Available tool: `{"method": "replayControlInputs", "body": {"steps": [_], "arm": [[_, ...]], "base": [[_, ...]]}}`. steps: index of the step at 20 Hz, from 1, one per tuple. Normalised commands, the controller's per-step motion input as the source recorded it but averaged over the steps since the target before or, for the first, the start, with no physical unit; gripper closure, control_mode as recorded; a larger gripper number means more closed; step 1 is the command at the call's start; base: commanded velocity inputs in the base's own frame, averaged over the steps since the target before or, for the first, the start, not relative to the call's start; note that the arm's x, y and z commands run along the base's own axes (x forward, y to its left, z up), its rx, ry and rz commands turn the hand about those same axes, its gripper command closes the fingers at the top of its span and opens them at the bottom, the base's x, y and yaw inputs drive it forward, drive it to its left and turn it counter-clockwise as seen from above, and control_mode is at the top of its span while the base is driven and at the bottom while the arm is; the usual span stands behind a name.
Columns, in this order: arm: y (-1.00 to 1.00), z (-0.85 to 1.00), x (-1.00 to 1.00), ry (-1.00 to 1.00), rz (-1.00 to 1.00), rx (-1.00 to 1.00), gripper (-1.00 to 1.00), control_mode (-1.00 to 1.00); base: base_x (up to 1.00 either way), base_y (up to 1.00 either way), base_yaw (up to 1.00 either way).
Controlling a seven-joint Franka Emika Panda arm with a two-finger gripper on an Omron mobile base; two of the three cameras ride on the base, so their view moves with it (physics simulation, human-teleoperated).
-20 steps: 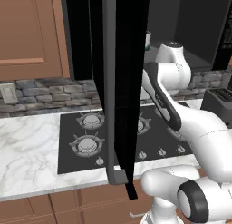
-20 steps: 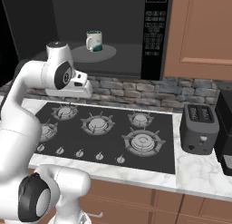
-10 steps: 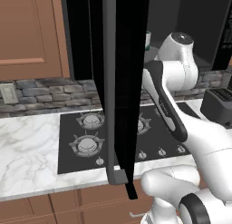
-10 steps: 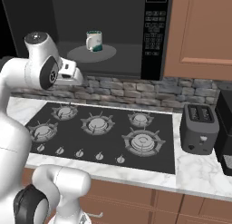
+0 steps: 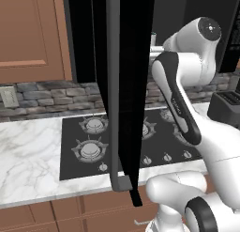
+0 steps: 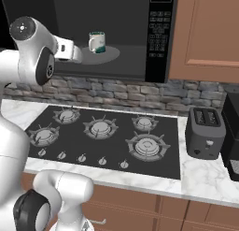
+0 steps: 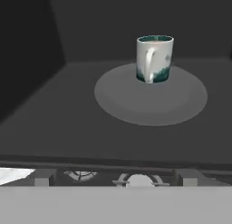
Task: Pick the cup of tea, navigate to the dining table, and place it on the saucer.
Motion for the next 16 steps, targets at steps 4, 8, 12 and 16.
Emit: {"method": "replayControlInputs", "body": {"steps": [4, 8, 12, 16], "arm": [[-0.03, 0.81, 0.08, -0.10, -0.06, 0.00, -1.00, -1.00], [-0.09, 0.40, 0.01, 0.01, -0.08, -0.01, -1.00, -1.00], [-0.16, 0.14, 0.00, 0.07, -0.07, -0.05, -1.00, -1.00], [-0.26, 0.04, 0.00, 0.09, -0.06, -0.02, -1.00, -1.00]], "base": [[0.00, 0.00, 0.00], [0.00, 0.00, 0.00], [0.00, 0.00, 0.00], [0.00, 0.00, 0.00]]}}
